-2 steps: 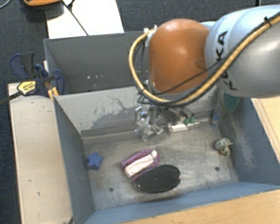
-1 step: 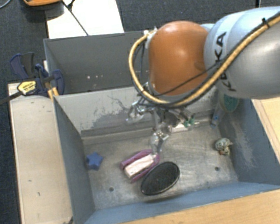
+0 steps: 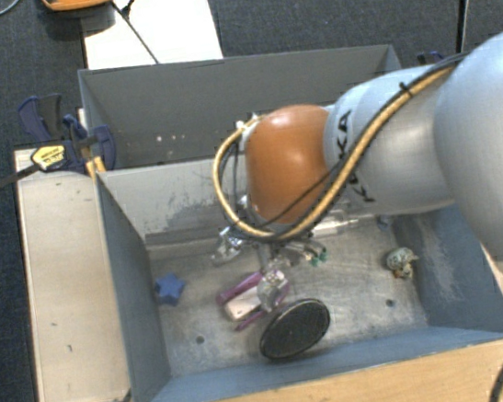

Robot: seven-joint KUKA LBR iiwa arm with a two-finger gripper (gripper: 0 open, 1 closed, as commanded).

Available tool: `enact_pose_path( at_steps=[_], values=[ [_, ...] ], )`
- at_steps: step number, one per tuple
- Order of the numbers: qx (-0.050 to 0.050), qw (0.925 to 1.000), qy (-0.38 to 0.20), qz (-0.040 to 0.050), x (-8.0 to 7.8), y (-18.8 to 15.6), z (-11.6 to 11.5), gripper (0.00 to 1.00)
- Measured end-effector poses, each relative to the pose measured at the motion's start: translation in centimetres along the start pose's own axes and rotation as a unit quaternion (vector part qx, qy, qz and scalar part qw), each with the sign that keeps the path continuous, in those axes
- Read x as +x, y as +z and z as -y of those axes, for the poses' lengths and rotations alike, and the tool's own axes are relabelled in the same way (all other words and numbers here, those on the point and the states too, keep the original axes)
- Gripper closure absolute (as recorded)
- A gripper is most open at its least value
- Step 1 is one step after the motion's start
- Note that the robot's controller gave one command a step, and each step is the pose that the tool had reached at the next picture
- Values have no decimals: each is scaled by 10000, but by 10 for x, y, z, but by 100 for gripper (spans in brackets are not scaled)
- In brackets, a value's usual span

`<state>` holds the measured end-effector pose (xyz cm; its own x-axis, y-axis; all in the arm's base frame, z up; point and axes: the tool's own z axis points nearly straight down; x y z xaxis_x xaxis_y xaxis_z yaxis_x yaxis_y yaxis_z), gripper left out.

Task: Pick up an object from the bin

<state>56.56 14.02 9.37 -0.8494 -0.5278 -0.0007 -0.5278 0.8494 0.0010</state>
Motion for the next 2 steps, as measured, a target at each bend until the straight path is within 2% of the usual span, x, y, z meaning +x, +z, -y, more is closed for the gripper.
enact_pose_path(
  at_steps=[1,2],
  values=[
    [-3,10000,19,-20,0,-3,0,100],
    [23,10000,-40,53,24,-142,3,100]
  ],
)
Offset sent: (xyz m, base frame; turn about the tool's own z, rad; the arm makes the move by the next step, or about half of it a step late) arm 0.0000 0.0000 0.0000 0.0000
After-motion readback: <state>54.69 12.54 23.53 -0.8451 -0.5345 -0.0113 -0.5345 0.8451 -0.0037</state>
